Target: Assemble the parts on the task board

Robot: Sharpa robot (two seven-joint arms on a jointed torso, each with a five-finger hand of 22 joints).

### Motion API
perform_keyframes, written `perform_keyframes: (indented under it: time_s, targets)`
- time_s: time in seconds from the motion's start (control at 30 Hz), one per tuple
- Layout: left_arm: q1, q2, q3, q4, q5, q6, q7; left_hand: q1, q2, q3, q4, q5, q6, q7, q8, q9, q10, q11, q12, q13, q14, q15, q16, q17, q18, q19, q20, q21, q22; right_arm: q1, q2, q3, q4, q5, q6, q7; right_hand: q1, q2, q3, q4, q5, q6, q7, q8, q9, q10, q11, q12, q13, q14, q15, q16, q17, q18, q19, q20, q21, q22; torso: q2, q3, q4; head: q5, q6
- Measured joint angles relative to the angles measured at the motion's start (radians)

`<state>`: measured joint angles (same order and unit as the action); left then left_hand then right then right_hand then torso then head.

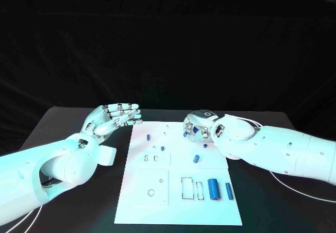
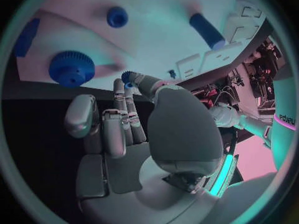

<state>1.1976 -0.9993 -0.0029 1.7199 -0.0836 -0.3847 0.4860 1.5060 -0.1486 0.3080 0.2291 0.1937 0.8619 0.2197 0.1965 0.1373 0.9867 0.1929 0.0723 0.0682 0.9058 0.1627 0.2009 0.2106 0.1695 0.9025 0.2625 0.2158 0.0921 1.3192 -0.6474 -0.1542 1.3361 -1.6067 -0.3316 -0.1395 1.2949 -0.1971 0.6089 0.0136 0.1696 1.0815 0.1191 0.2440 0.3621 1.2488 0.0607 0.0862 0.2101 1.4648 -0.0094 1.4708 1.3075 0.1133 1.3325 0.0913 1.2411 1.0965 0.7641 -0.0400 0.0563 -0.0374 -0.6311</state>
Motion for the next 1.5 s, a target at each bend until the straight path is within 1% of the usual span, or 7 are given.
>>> perform_keyframes:
  time_s: [0.13,0.2,0.5,0.57,0.9,1.17,1.5]
  targets:
    - [0.000,0.001,0.000,-0.003,0.000,0.001,-0.001,0.000,0.000,0.000,0.000,0.000,0.000,0.000,0.000,0.000,0.000,0.000,0.000,0.000,0.000,0.000,0.000,0.000,0.000,0.000,0.000,0.000,0.000,0.006,0.038,0.003,-0.030,0.002,-0.036,-0.014,-0.001,0.001,0.000,0.000,0.001,0.000,0.000,0.003,0.001,0.000,0.000,0.000,0.000,0.000,0.000,0.004,0.000,0.001,0.002,-0.002,0.004,0.004,0.001,0.0001,0.0002,0.000,0.004]
    - [0.000,0.002,0.000,-0.004,0.000,0.002,-0.002,0.000,0.000,0.000,0.000,0.000,0.000,0.000,0.000,0.001,0.000,0.000,0.000,0.000,0.000,0.000,0.000,0.000,0.000,0.000,0.000,0.000,0.000,0.007,0.055,0.003,-0.046,0.005,-0.051,-0.019,-0.001,0.001,0.003,0.003,0.003,0.000,0.000,0.003,0.002,0.000,0.000,0.000,0.000,0.000,0.000,0.004,0.000,-0.013,0.003,-0.003,0.004,0.006,0.002,0.0001,0.0001,0.000,0.005]
    - [0.001,0.010,0.000,-0.009,0.000,0.004,-0.005,0.000,0.000,0.000,0.000,0.000,0.000,0.000,0.000,0.001,0.000,0.000,0.000,0.000,0.000,0.000,0.000,0.000,0.000,0.000,0.000,0.000,0.000,0.008,0.133,0.005,-0.111,0.028,-0.099,-0.026,-0.001,0.001,0.009,-0.002,0.003,-0.001,0.001,0.003,0.009,0.000,0.000,-0.008,0.000,0.000,0.000,0.008,0.000,-0.014,0.003,-0.003,0.011,0.011,0.004,0.0005,0.0008,0.001,0.008]
    - [0.002,0.012,0.000,-0.010,0.000,0.005,-0.005,0.000,0.000,0.000,0.000,0.000,0.000,0.000,0.000,0.001,0.000,0.000,0.000,0.000,0.000,0.000,0.000,0.000,0.000,0.000,0.000,0.000,0.000,0.008,0.148,0.006,-0.127,0.033,-0.104,-0.026,-0.001,0.001,0.009,-0.002,0.003,-0.001,0.001,0.003,0.009,0.000,0.000,-0.008,0.000,0.000,0.000,0.011,0.000,-0.014,0.007,0.000,0.011,0.014,0.005,-0.0001,0.0019,0.001,0.008]
    - [0.004,0.018,0.000,-0.012,0.000,0.007,-0.007,0.000,0.000,0.003,-0.003,0.000,0.000,0.000,0.000,0.001,0.000,0.000,0.000,0.000,-0.007,0.000,-0.005,0.001,0.000,0.000,0.000,0.000,0.000,-0.002,0.183,0.006,-0.175,0.053,-0.116,-0.025,-0.001,0.001,0.009,-0.003,0.003,-0.008,0.007,0.003,0.017,0.000,0.000,-0.010,-0.001,0.000,0.000,0.011,0.000,-0.014,0.007,0.000,0.011,0.014,0.007,-0.0013,0.0049,0.006,0.003]
    - [0.006,0.020,0.000,-0.013,0.000,0.008,-0.008,0.000,0.000,0.003,-0.003,0.000,0.000,0.000,0.000,0.001,0.000,0.000,0.000,0.000,-0.007,0.000,-0.005,0.001,0.000,0.000,0.000,0.000,0.000,-0.006,0.200,0.005,-0.190,0.061,-0.120,-0.024,-0.001,0.001,0.009,-0.002,0.003,-0.013,0.009,0.001,0.018,-0.004,0.004,-0.010,-0.002,0.000,0.000,0.015,0.001,-0.014,0.007,0.000,0.011,0.016,0.007,-0.0012,0.0044,0.012,0.002]
    - [0.008,0.022,0.000,-0.014,0.000,0.009,-0.009,0.000,0.000,0.003,-0.003,0.000,0.000,0.000,0.000,0.000,0.000,0.000,0.000,0.000,-0.007,0.000,-0.005,0.001,0.000,0.000,0.000,0.000,0.000,-0.010,0.218,0.005,-0.210,0.066,-0.120,-0.023,-0.001,0.001,0.008,-0.002,0.002,-0.014,0.010,-0.002,0.018,-0.004,0.004,-0.014,-0.002,0.000,0.000,0.015,0.000,-0.013,0.007,0.000,0.011,0.017,0.009,-0.0008,0.0034,0.014,0.002]
